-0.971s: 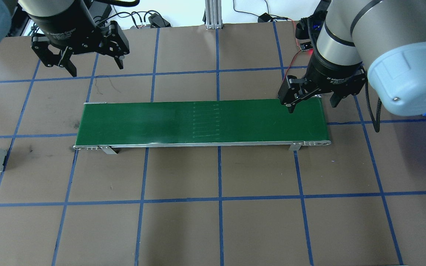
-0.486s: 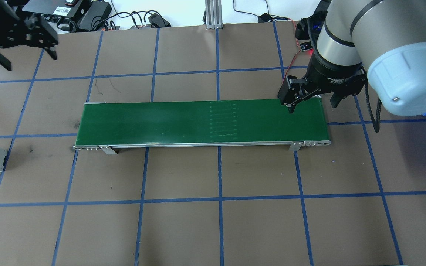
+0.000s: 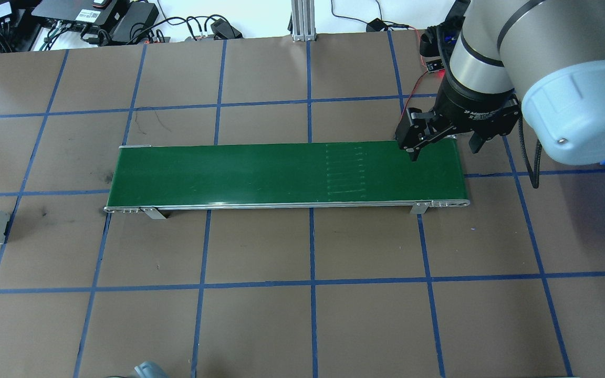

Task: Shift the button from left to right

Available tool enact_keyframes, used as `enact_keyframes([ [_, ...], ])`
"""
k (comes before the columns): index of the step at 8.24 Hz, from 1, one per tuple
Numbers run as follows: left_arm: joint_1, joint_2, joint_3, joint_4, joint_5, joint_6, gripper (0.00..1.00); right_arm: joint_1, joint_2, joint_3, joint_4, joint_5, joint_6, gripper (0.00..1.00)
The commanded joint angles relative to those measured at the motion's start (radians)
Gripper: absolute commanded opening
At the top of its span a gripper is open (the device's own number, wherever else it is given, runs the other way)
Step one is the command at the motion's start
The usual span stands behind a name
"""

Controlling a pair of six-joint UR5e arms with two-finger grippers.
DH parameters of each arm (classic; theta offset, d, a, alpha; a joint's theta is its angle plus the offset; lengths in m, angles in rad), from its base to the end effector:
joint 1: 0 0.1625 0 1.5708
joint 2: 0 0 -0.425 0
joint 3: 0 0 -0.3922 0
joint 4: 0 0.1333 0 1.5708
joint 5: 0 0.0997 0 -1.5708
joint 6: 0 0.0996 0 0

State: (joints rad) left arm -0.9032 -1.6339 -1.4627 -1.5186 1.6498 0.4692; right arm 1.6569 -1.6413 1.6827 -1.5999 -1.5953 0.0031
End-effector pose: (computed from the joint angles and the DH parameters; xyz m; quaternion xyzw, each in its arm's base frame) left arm 0.2280 -0.4919 0.5151 -0.1008 0.9929 -0.0197 0.0594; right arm 0.1700 -0.4474 0.4694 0.0416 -0.9990 -0.0056 0.0125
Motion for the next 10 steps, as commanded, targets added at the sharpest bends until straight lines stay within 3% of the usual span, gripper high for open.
enact_keyframes([
  [1, 0.26, -0.145, 0.007, 0.005, -0.002, 0.384, 1.0, 0.0, 0.0, 0.0, 0.0, 0.0, 0.0, 1.0],
  [2, 0.33, -0.229, 0.019, 0.084, -0.004, 0.478, 1.0, 0.0, 0.0, 0.0, 0.0, 0.0, 0.0, 1.0],
  [3, 0.351, -0.31, 0.031, 0.204, -0.005, 0.538, 1.0, 0.0, 0.002, 0.0, 0.0, 0.0, 0.0, 1.0],
  [5, 0.353, -0.455, 0.054, 0.308, -0.013, 0.549, 1.0, 0.0, 0.0, 0.0, 0.0, 0.0, 0.0, 1.0],
  [8, 0.353, -0.521, 0.056, 0.337, -0.016, 0.54, 1.0, 0.0, 0.0, 0.0, 0.0, 0.0, 0.0, 1.0],
  [10, 0.353, -0.558, 0.058, 0.422, -0.011, 0.505, 1.0, 0.0, 0.002, 0.0, 0.0, 0.0, 0.0, 1.0],
])
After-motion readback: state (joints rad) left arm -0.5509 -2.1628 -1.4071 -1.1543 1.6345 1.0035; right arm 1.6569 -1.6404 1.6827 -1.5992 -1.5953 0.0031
